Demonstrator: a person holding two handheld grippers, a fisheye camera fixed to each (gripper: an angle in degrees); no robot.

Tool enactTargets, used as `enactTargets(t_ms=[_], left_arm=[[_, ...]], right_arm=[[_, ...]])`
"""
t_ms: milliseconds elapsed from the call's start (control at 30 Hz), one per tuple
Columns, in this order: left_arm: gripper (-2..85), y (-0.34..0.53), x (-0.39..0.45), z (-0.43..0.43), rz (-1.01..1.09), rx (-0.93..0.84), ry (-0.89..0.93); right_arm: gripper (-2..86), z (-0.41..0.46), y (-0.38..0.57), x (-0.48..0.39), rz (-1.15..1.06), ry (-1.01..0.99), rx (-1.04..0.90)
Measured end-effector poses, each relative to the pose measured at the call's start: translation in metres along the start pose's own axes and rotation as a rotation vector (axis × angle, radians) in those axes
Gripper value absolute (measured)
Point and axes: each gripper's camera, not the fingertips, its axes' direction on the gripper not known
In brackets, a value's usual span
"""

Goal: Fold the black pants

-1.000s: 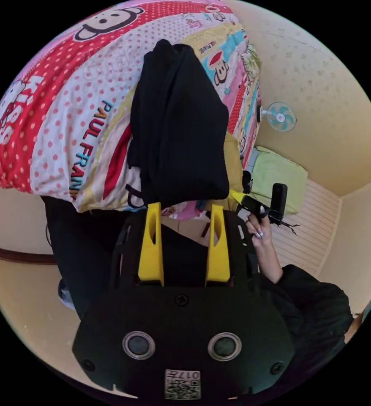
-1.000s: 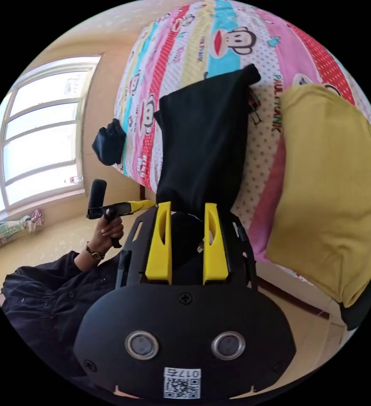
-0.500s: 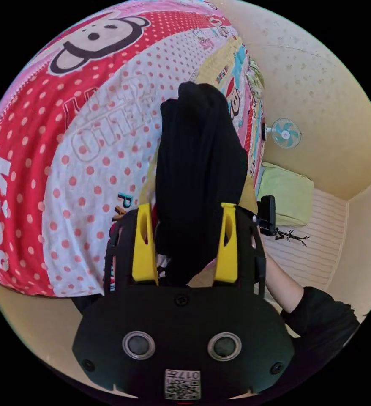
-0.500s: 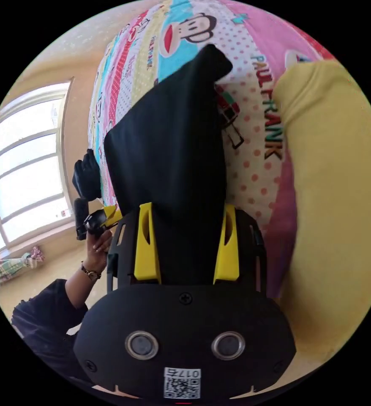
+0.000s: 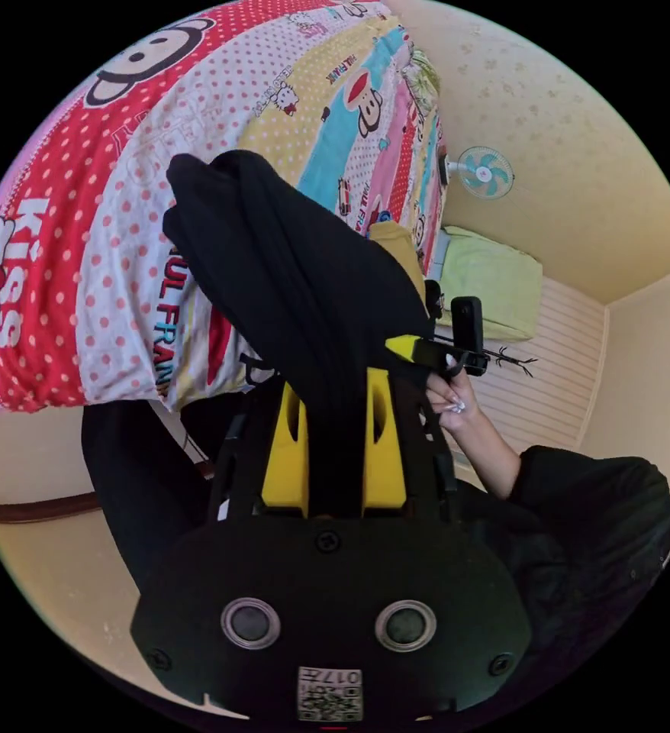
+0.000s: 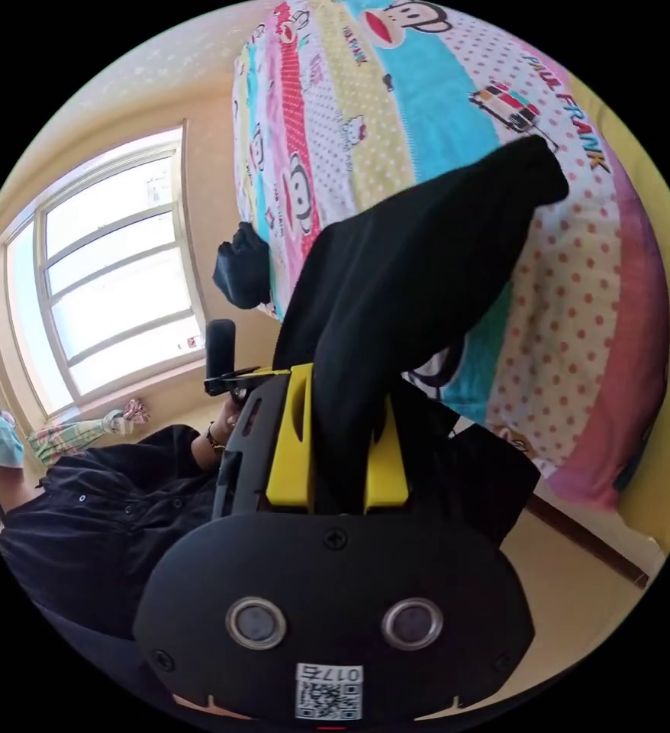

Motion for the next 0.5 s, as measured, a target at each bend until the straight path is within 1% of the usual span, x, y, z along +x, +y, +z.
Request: enactTargets(t_ms=[33, 100, 133, 167, 200, 233, 267, 300, 367, 400, 467, 500], left_arm=[[11.4, 0.003, 0.01, -0.031, 0.015, 0.031, 0.012], [11.4, 0.004, 0.023, -0.081, 0.028, 0.098, 0.016], [11.3, 0.003, 0.031, -0.119, 0.038, 0.161, 0.016], [11.3, 0.0, 0.038, -0.159, 0.05, 0.23, 0.012], [11.3, -0.001, 0.042, -0.18, 0.058, 0.265, 0.009], [11.3, -0.006, 0.049, -0.22, 0.074, 0.335, -0.002], [11.3, -0.01, 0.057, -0.262, 0.094, 0.406, -0.02], [11.3, -0.013, 0.061, -0.283, 0.107, 0.445, -0.033], [11.4, -0.025, 0.075, -0.362, 0.14, 0.582, -0.082], [11.4, -0.03, 0.077, -0.381, 0.143, 0.613, -0.091], [12.9, -0.061, 0.076, -0.449, 0.161, 0.717, -0.14], [13.7, -0.071, 0.071, -0.464, 0.146, 0.738, -0.156]], right_arm=[[8.3, 0.001, -0.002, -0.015, -0.021, -0.002, 0.001], [8.1, 0.01, -0.02, -0.08, -0.128, 0.018, 0.0], [8.1, 0.012, -0.028, -0.097, -0.159, 0.023, 0.001], [8.1, 0.019, -0.045, -0.133, -0.23, 0.029, 0.0], [8.1, 0.026, -0.065, -0.168, -0.303, 0.029, -0.006], [8.1, 0.031, -0.076, -0.186, -0.337, 0.027, -0.011], [8.1, 0.039, -0.098, -0.22, -0.405, 0.019, -0.02], [8.2, 0.049, -0.121, -0.255, -0.476, 0.004, -0.024], [8.4, 0.064, -0.155, -0.303, -0.556, -0.031, -0.03], [8.6, 0.075, -0.179, -0.334, -0.604, -0.04, -0.033], [9.4, 0.093, -0.217, -0.376, -0.673, -0.024, -0.03], [10.3, 0.109, -0.248, -0.397, -0.682, -0.001, -0.032]])
